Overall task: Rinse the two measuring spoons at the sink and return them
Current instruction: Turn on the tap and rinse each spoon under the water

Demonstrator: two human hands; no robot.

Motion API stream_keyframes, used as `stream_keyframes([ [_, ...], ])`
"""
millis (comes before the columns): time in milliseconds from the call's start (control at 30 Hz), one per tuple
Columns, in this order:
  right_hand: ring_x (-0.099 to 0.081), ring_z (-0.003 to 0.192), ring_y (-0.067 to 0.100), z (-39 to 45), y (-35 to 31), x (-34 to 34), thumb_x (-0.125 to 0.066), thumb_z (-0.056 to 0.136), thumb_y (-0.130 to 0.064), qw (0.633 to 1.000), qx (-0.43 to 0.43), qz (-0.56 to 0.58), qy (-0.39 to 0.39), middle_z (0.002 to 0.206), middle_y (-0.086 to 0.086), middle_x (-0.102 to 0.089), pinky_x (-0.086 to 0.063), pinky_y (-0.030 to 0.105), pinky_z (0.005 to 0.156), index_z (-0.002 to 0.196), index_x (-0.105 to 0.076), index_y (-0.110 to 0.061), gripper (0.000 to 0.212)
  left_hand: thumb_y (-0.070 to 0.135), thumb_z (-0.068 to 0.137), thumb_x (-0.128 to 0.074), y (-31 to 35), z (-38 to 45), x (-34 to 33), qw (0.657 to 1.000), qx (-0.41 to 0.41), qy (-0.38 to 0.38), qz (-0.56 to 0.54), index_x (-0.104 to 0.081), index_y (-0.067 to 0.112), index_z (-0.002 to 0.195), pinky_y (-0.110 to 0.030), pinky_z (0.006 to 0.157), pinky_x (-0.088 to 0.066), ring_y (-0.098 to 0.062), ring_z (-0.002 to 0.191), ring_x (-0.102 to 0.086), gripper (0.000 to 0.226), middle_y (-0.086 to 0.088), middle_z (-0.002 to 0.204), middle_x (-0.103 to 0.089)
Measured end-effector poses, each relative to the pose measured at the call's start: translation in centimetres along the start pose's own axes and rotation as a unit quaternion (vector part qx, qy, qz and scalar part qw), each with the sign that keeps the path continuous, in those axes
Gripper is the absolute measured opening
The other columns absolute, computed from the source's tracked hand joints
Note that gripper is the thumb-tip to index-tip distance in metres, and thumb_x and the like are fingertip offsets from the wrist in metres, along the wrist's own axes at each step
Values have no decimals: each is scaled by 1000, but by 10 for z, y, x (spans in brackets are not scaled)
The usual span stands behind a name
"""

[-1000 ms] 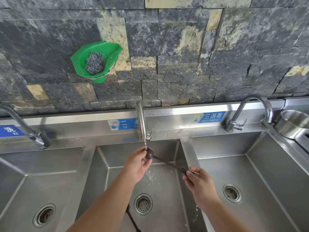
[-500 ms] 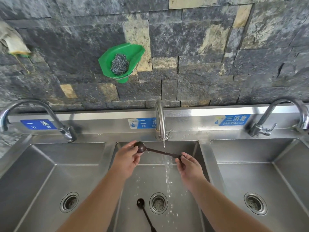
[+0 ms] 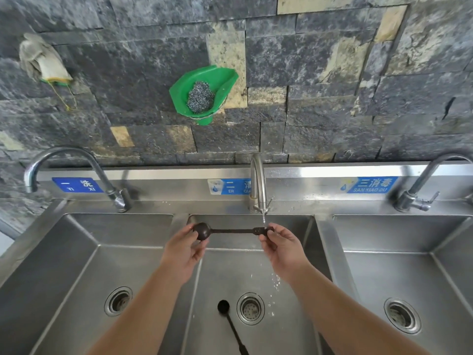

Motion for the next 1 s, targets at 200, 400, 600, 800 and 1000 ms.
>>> stream_keyframes([
  [200,-72,63,17,-33,-52,40,-53,93,6,996,82,-9,46,72,10,-68,-60,23,59,95,-63,-8,17,6,94,-46,-31,-3,-64,992,44,-91,77,-68,25,103,-22,55,-42,-17,79,-60,31,-13,101,-72],
  [400,-72,62,16,-78,-81,78,-51,94,8,983,152,-29,96,71,9,-68,-59,21,60,89,-61,-9,20,8,96,-45,-64,-2,-118,980,84,-159,85,-64,28,111,-19,48,-41,-12,66,-60,31,-12,100,-73],
  [600,-70,68,17,-106,-76,97,-54,91,8,975,190,-57,103,76,12,-67,-59,20,67,87,-63,-4,16,16,95,-54,-86,2,-133,975,128,-173,54,-66,26,100,-24,50,-48,-23,79,-71,17,-9,93,-75],
  [800,-67,76,16,-121,-60,96,-65,88,2,930,232,-251,138,81,13,-72,-56,22,73,81,-74,-6,13,6,95,-55,-100,7,-139,973,165,-154,-42,-55,3,87,-32,70,-59,-23,80,-62,8,-15,82,-57],
  [1000,-64,73,-11,-141,-42,119,-67,82,5,779,298,-488,256,79,-34,-70,-45,3,71,81,-72,-37,42,6,95,-55,-144,-35,-160,943,262,-203,-25,-56,-6,106,-28,72,-61,-27,93,-69,16,-18,98,-66],
])
Point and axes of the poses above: each hand's wrist, its own z-axis towards the middle knuckle, its own x-axis out of the back of the hand, y = z × x, the point moved 1 cm from there along z, towards the middle knuckle
